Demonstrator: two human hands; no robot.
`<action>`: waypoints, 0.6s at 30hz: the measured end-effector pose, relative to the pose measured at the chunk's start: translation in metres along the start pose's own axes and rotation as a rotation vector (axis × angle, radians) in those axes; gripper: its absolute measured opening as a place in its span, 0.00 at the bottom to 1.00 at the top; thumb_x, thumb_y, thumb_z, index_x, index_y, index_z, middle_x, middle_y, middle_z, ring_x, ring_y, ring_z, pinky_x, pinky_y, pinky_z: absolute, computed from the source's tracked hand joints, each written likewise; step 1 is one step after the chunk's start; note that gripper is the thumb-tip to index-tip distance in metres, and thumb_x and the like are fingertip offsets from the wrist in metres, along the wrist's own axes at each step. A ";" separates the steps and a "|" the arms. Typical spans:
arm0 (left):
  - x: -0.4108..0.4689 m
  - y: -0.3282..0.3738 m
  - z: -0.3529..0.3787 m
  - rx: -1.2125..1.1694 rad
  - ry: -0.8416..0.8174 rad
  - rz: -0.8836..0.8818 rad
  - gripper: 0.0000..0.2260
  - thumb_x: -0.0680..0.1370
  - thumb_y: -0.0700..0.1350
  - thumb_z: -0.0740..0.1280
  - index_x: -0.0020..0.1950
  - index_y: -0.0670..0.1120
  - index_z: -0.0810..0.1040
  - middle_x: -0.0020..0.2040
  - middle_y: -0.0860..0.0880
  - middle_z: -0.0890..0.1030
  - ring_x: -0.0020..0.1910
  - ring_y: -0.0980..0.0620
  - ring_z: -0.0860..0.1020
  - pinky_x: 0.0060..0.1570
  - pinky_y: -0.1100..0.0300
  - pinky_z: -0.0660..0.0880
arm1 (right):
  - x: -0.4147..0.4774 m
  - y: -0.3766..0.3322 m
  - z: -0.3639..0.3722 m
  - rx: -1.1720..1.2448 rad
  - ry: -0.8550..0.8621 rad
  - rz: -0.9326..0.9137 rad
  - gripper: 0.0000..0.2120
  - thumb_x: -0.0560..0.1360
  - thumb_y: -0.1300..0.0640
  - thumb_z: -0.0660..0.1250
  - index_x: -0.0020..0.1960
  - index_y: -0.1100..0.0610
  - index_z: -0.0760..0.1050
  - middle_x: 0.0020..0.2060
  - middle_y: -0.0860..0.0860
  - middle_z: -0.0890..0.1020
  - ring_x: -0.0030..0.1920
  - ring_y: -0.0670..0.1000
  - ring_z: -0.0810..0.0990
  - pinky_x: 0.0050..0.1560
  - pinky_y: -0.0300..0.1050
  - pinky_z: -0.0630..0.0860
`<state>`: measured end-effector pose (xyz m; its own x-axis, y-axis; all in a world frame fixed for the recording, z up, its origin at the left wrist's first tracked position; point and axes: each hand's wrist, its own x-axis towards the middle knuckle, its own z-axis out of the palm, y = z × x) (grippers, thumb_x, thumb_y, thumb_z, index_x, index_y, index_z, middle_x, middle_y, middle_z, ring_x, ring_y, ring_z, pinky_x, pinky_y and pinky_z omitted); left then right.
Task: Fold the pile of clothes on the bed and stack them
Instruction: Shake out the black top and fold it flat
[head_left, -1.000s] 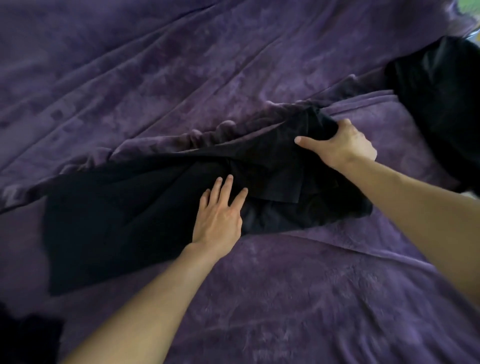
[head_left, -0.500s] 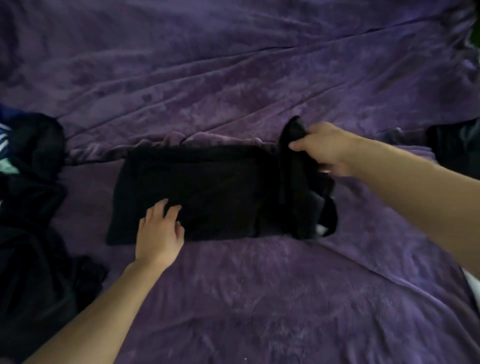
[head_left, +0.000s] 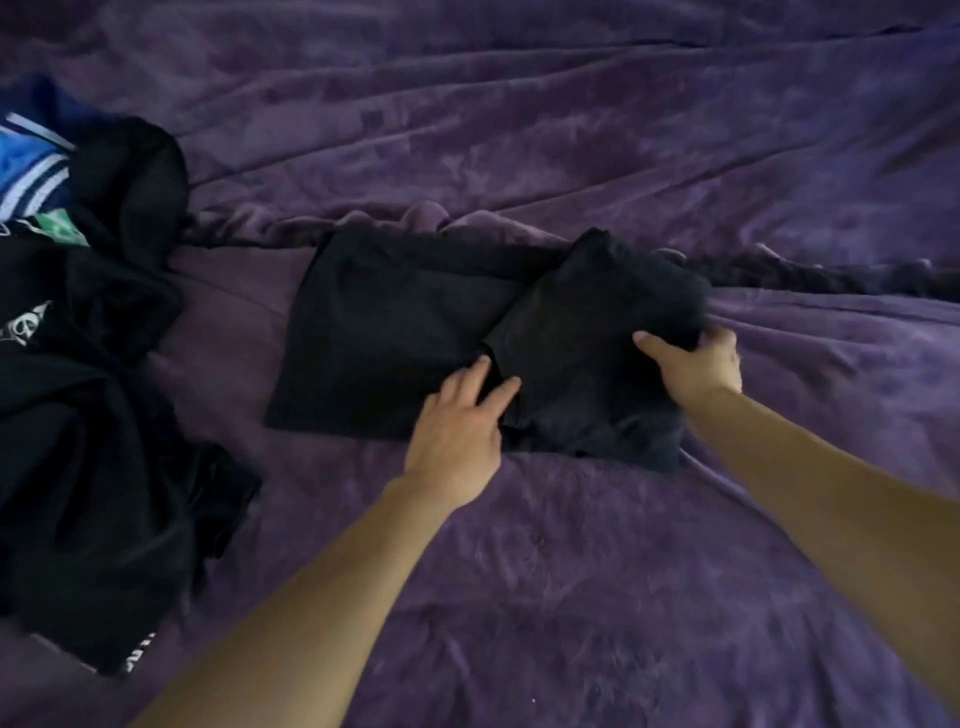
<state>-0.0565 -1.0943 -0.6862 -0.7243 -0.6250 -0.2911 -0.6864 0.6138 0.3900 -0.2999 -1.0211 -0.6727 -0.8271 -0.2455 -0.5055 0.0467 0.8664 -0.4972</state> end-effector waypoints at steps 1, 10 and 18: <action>0.006 0.002 0.007 0.045 -0.120 0.002 0.25 0.80 0.44 0.57 0.77 0.54 0.58 0.78 0.47 0.54 0.75 0.45 0.55 0.68 0.50 0.62 | 0.000 0.007 0.003 0.104 -0.060 0.074 0.37 0.65 0.43 0.78 0.66 0.58 0.69 0.60 0.55 0.77 0.57 0.57 0.78 0.57 0.51 0.76; 0.017 -0.043 -0.030 -0.050 0.150 -0.018 0.15 0.77 0.40 0.63 0.63 0.45 0.78 0.62 0.46 0.75 0.58 0.44 0.73 0.56 0.49 0.71 | 0.006 0.025 -0.023 0.258 -0.086 0.041 0.17 0.66 0.48 0.78 0.49 0.53 0.77 0.44 0.49 0.82 0.43 0.50 0.81 0.40 0.41 0.75; -0.016 -0.124 -0.069 -0.193 0.391 -0.447 0.12 0.77 0.38 0.63 0.60 0.42 0.77 0.59 0.42 0.74 0.58 0.42 0.73 0.57 0.52 0.70 | -0.073 -0.095 0.000 0.024 -0.117 -0.457 0.24 0.69 0.50 0.75 0.59 0.56 0.69 0.52 0.51 0.80 0.54 0.56 0.79 0.56 0.52 0.76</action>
<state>0.0444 -1.1938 -0.6699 -0.2675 -0.9539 -0.1359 -0.8672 0.1768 0.4654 -0.2443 -1.0852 -0.5888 -0.6971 -0.6482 -0.3065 -0.2934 0.6480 -0.7029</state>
